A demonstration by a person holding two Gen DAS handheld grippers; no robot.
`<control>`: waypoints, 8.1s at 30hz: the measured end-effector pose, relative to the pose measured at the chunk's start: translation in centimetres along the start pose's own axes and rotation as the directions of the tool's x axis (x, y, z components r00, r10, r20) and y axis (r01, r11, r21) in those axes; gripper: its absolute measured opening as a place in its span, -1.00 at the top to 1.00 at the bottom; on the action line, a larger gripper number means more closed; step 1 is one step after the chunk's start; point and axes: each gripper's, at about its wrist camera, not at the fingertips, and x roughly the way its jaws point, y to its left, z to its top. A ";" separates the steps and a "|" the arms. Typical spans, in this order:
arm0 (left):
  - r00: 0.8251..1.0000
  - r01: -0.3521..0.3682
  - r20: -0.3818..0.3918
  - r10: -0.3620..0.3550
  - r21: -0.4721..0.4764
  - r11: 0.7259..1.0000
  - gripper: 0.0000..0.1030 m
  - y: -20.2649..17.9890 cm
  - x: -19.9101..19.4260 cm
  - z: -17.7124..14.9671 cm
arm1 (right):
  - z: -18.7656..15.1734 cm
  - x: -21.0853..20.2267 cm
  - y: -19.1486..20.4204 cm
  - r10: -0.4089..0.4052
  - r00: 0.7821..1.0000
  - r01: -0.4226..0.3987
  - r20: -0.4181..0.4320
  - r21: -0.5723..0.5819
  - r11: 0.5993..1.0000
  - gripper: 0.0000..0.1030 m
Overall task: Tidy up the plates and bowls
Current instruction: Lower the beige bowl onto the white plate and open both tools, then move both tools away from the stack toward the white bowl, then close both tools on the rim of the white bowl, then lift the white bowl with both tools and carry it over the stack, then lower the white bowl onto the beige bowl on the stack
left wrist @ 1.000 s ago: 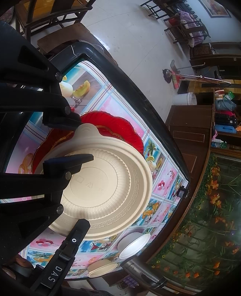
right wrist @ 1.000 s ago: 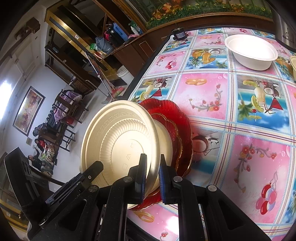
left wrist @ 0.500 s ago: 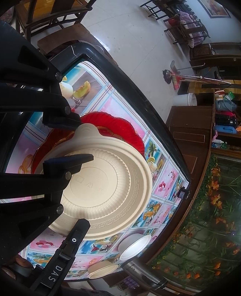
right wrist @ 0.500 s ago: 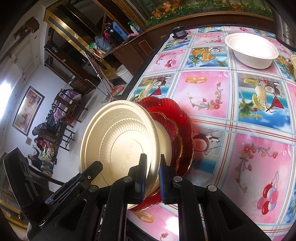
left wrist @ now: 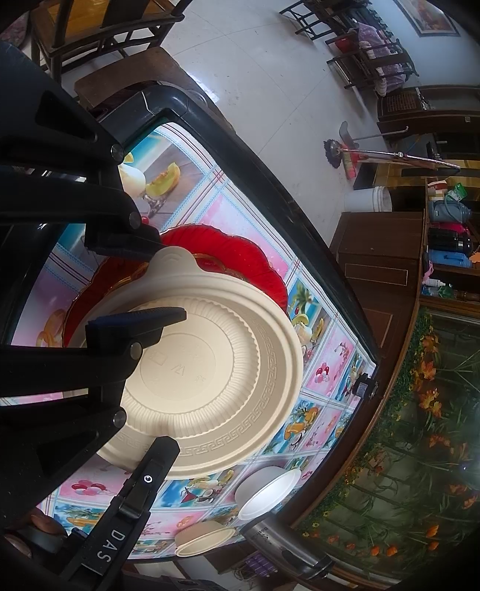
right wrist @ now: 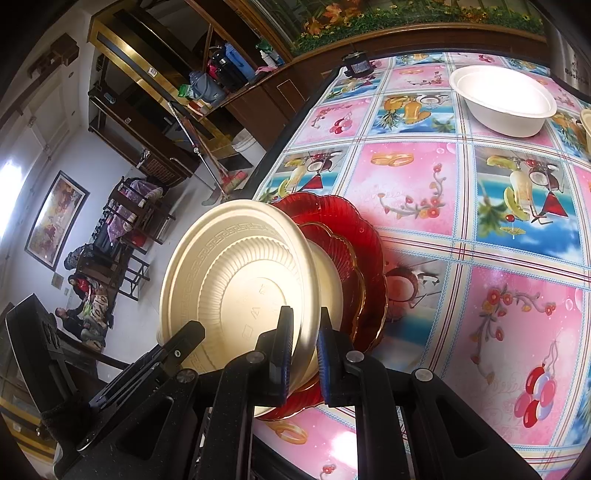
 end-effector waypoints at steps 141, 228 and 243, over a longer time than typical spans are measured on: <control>0.967 0.059 -0.255 -0.008 0.195 0.979 0.64 -27.9 15.7 11.0 | 17.2 -2.2 -23.4 -0.186 0.980 0.147 0.067 0.376 0.915 0.87; 0.997 0.072 0.025 -0.073 0.040 0.997 0.64 -4.6 -3.4 2.8 | 2.7 -7.6 1.6 0.000 0.994 0.006 0.105 -0.064 0.998 0.87; 0.999 0.033 -0.016 -0.033 0.025 0.999 0.64 -2.3 -2.0 1.5 | 1.6 -4.0 2.6 0.017 0.999 -0.016 0.029 -0.067 0.998 0.87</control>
